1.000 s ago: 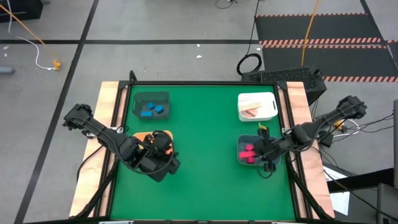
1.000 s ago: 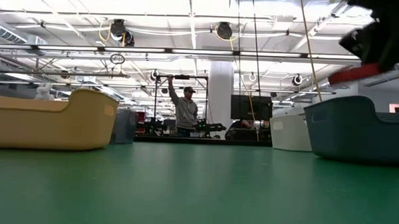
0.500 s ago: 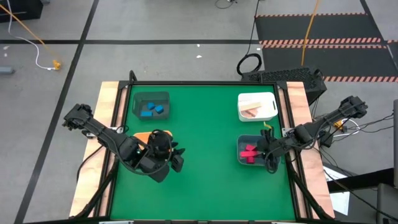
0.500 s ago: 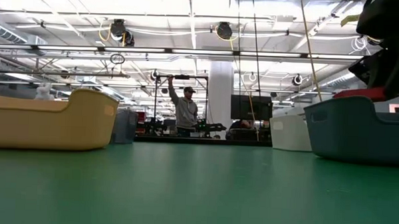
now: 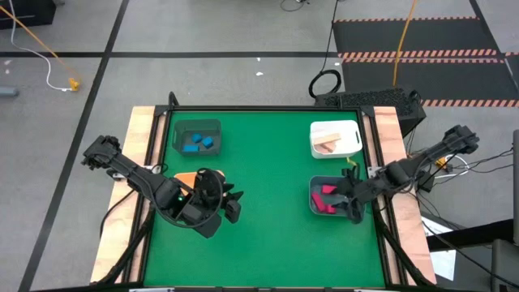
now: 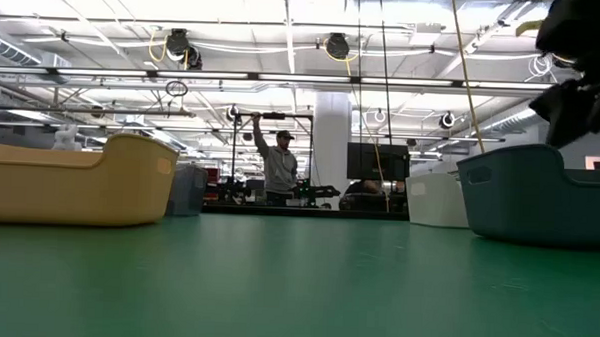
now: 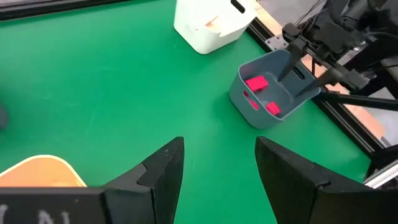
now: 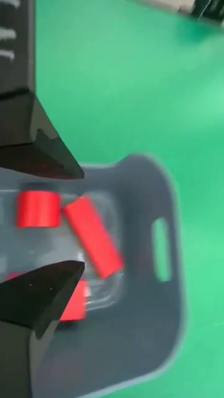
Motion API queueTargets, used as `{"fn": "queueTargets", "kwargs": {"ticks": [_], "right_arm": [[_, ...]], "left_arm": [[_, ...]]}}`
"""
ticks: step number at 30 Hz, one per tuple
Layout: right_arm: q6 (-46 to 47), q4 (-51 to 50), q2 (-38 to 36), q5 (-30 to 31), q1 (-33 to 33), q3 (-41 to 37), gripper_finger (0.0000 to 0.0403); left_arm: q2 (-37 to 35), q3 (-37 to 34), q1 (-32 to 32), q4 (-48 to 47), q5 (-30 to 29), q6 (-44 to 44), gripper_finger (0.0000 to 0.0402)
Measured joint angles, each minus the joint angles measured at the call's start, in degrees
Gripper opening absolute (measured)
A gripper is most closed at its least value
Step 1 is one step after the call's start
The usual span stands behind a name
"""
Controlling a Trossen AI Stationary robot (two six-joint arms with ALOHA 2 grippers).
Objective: Sort & place blocks by color
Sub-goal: Return to Home Position
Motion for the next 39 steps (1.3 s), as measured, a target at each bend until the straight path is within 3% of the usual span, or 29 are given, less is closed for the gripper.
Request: {"fn": "queueTargets", "kwargs": {"ticks": [4, 10, 14, 17, 23, 26, 39], "right_arm": [[-6.64, 4.11, -2.55, 0.14, 0.0, 0.0, 0.0217], [-13.08, 13.76, -5.94, 7.13, 0.02, 0.0, 0.021], [-19.23, 21.09, -7.38, 7.88, 0.02, -0.05, 0.021], [-22.24, 30.47, -8.32, 7.92, 0.0, -2.23, 0.021], [-22.36, 60.6, -9.09, 7.48, 0.01, -13.3, 0.021], [-22.26, 70.71, -9.19, 7.41, 0.07, -16.92, 0.021], [-23.68, 72.69, -9.2, 7.21, 0.04, -18.71, 0.021]], "left_arm": [[0.0, 0.0, 0.0, 0.12, -0.43, -0.06, 0.0198], [0.0, 0.0, 0.0, 0.6, -0.55, -0.33, 0.0198], [0.0, 0.0, 0.0, 0.88, -0.55, -0.33, 0.0198], [0.0, 0.0, 0.0, 0.87, -0.53, -0.31, 0.0198], [0.0, 0.0, 0.0, 1.54, -0.53, 0.14, 0.0198], [0.0, 0.0, 0.0, 2.41, -0.53, 1.59, 0.0198], [0.0, 0.0, 0.0, 2.47, -0.5, 0.24, 0.0198]]}}
